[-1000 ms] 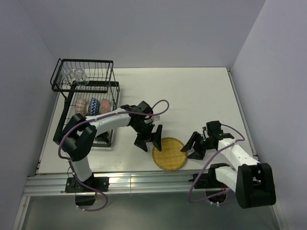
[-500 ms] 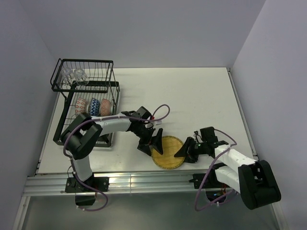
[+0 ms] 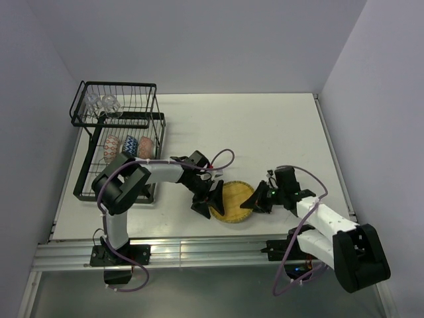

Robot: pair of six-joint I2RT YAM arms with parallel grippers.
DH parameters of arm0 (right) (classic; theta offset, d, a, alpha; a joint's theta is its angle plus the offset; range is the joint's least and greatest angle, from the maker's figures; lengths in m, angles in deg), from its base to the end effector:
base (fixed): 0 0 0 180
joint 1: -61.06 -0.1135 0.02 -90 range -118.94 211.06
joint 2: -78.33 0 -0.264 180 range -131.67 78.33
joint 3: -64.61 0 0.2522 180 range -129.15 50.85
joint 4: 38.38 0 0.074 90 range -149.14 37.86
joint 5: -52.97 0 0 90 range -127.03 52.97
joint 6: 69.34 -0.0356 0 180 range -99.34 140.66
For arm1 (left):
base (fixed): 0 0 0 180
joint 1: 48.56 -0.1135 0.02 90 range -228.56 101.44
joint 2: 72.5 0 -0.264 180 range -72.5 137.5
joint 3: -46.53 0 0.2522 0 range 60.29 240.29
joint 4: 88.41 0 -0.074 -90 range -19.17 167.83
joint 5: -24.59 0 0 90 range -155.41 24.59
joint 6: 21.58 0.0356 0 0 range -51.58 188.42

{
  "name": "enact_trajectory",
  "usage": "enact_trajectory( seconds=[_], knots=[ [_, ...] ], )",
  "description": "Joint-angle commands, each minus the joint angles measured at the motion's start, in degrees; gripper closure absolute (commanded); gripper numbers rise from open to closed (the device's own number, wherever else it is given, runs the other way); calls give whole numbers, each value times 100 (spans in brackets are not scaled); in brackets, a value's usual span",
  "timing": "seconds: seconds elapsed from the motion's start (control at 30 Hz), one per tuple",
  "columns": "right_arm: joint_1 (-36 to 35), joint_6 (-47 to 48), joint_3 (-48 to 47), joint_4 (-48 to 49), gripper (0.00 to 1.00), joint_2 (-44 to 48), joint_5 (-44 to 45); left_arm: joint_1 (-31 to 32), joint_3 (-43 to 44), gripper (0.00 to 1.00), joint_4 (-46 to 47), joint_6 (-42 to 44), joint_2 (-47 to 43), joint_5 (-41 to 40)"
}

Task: Load the mixed dishes into the dish rack

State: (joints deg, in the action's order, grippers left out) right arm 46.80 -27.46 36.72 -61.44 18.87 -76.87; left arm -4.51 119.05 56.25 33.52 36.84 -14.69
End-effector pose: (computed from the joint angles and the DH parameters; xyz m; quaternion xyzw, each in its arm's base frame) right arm 0.1489 0.0614 0.1262 0.1618 0.8871 0.4256 0.0762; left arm 0.2244 -0.2554 0.1196 -0.1374 -0.8846 0.4157 0.1608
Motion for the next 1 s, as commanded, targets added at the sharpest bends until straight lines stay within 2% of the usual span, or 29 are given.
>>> enact_trajectory(
  seconds=[0.0,0.03,0.13,0.17,0.33,0.43,0.5,0.57,0.67,0.73,0.83,0.97],
  knots=[
    [-24,346,-782,-1229,100,356,1451,130,205,13,-99,378,-263,-702],
    [-24,408,-941,-1745,100,400,1574,130,423,11,-283,465,-473,-1182],
    [-24,584,-1600,-2521,100,400,1830,156,863,3,-881,597,-1052,-2071],
    [-24,610,-1897,-2655,100,365,1882,165,935,1,-952,624,-1212,-2606],
    [-24,470,-2638,-3278,100,225,1760,244,1356,1,-1225,703,-2282,-4112],
    [-24,321,-3112,-3656,100,-47,1637,630,1550,1,-1234,1054,-2775,-5035],
    [-24,189,-3577,-3859,100,-363,1471,1112,1577,1,-1112,1430,-3075,-5727],
    [-24,14,-4016,-4097,100,-679,1277,1446,1384,1,-708,1704,-3506,-5924],
    [-24,-285,-4545,-4246,100,-1040,777,1597,1033,2,-427,2188,-3902,-5924],
    [-24,-469,-4825,-4282,100,-1242,417,1737,822,2,-373,2548,-4173,-6212],
    [-33,-549,-5029,-4352,100,-1445,179,2054,646,3,-329,3005,-4481,-6460],
    [-103,-672,-5003,-4343,100,-1568,-181,2168,566,4,-416,3340,-4545,-6417]
  ],
)
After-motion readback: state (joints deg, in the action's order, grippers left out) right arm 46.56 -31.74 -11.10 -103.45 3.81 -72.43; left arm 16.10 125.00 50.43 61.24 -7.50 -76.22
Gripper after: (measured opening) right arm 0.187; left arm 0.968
